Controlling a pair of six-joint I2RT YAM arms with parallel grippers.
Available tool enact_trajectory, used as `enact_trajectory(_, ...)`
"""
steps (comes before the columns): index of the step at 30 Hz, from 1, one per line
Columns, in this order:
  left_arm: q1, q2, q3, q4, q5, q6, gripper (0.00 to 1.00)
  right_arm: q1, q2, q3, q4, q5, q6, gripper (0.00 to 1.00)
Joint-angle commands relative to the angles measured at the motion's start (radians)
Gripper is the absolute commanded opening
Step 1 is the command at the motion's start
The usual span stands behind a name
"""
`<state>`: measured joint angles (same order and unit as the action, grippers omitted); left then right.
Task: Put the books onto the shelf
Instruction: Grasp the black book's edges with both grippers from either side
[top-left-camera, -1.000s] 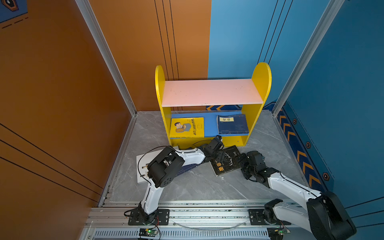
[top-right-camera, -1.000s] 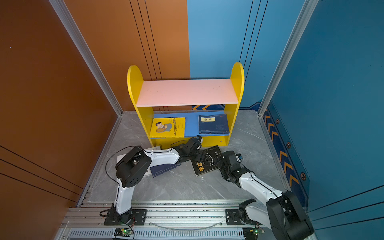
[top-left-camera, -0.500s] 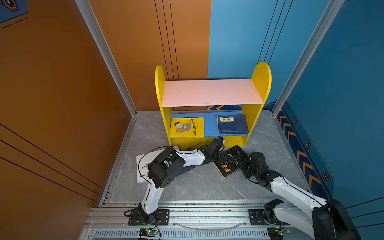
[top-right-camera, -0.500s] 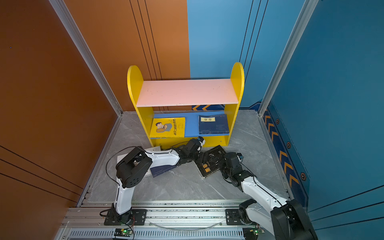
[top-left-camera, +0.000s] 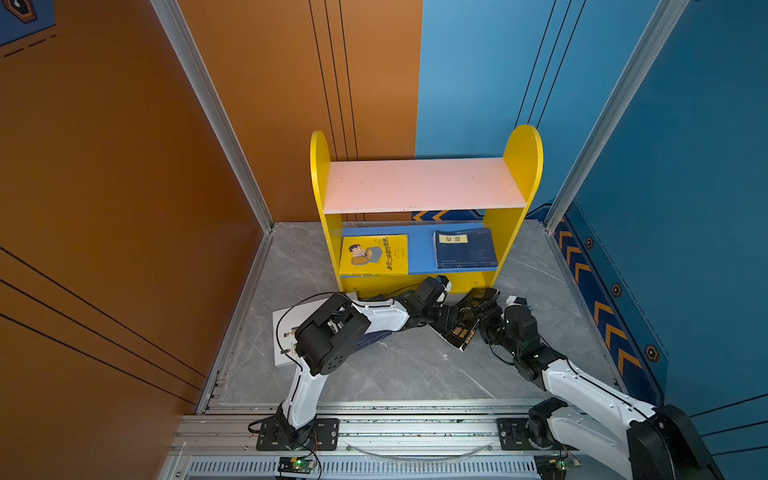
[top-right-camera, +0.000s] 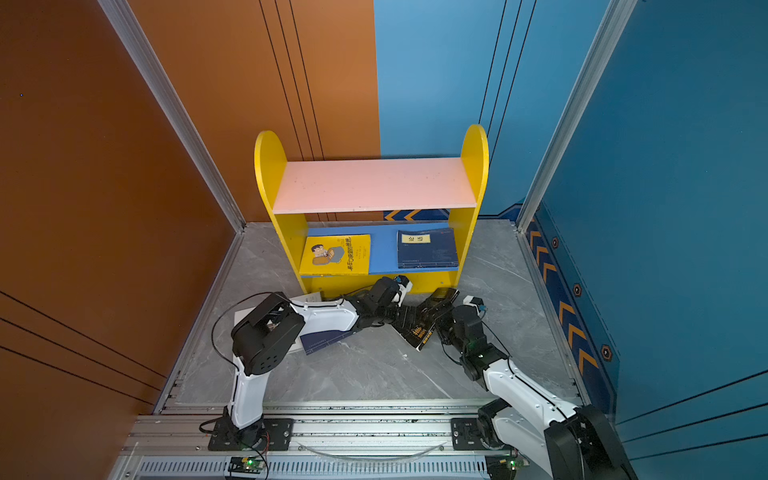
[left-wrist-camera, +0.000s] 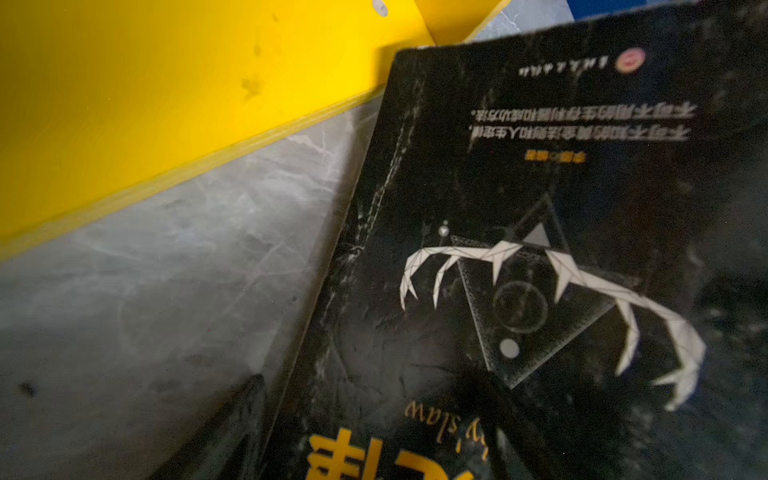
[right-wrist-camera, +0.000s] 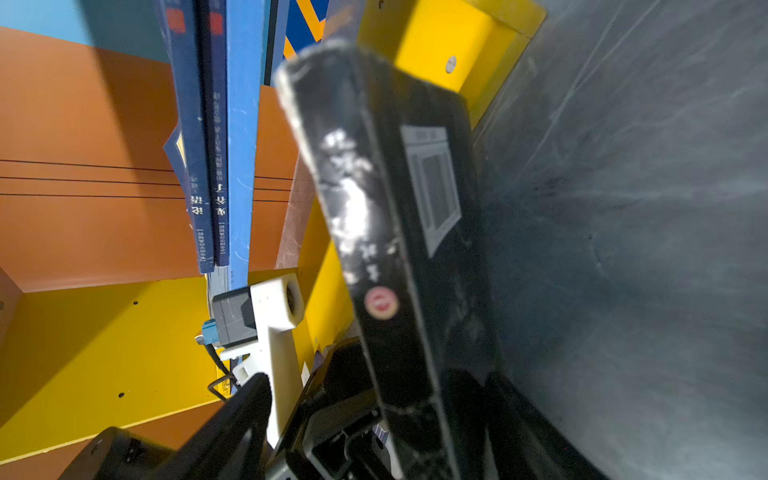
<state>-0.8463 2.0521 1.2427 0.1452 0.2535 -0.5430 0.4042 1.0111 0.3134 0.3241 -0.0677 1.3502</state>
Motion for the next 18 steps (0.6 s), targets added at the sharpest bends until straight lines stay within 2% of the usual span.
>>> enact_trajectory(1,-0.025,0.028,-0.031,-0.042,0.097,-0.003,0.80,0.012,-0.029,0.059,0.005,-0.005,0.009,0.71)
enact_trajectory(5,-0.018,0.010,-0.048,-0.039,0.083,-0.005,0.80,0.010,-0.042,0.064,-0.126,0.035,0.012,0.57)
enact_trajectory(9,-0.006,-0.007,-0.065,-0.037,0.081,-0.006,0.80,0.010,-0.055,0.065,-0.216,0.058,-0.005,0.50)
enact_trajectory(18,0.006,-0.063,-0.090,-0.049,0.073,-0.015,0.80,0.012,-0.032,0.084,-0.257,0.029,-0.038,0.31)
